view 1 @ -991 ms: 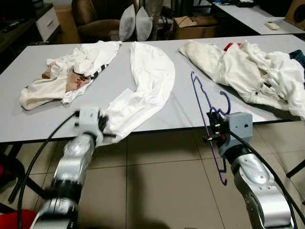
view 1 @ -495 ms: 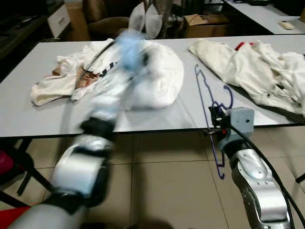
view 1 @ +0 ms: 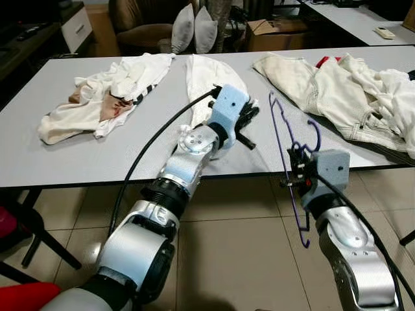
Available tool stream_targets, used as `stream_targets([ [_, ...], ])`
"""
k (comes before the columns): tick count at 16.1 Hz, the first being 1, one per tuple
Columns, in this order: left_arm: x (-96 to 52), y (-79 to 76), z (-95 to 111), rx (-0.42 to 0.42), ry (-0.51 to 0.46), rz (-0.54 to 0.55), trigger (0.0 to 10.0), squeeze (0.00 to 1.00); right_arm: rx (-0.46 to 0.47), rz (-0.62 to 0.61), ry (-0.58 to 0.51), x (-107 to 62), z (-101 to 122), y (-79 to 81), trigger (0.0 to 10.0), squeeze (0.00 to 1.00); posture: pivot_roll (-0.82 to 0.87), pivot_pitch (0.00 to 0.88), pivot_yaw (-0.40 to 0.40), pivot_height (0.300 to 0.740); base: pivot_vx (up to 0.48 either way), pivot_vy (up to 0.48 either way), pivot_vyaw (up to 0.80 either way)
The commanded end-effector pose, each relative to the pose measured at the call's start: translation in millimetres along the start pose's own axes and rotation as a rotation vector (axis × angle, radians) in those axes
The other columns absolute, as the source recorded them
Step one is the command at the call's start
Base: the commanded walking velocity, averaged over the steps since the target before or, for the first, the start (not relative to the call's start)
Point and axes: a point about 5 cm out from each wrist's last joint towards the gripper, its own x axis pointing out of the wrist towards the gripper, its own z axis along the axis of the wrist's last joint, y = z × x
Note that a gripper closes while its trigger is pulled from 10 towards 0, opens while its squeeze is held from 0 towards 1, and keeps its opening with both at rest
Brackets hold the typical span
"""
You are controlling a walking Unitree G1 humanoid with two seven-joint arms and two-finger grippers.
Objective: Hang hanger
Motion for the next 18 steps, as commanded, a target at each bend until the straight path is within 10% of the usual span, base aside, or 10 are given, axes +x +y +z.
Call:
stream_targets([
  [1,1.1,0.4,-0.4,0.032,0.014,0.001,10.0,0.0,-0.01,0.013,-0.004,-0.1,2.9,3.0,10.0,0.0,-0.26,0.0,0.047,0.74,0.0,0.0,0.0],
  [5,1.1,-1.2,-2.3,-0.071,0.013,-0.042,10.0,0.07,-0.012,0.02,-0.002,0.2,3.2,3.4,10.0,0.0,-0.26,0.0,0.041,0.74,0.0,0.0,0.0],
  [6,1.0,-1.3,-1.6,-0.086,0.011,-0.053,10.0,1.0,-0.014,0.021,-0.001,-0.1,3.2,3.1,10.0,0.0,-0.26,0.0,0.04,0.74,0.0,0.0,0.0],
  [18,-3.4,-24.8,-5.9,-0.227,0.007,-0.303,10.0,1.0,-0.028,-0.009,-0.005,0.8,5.1,0.5,10.0,0.0,-0.26,0.0,0.037,0.74,0.0,0.0,0.0],
])
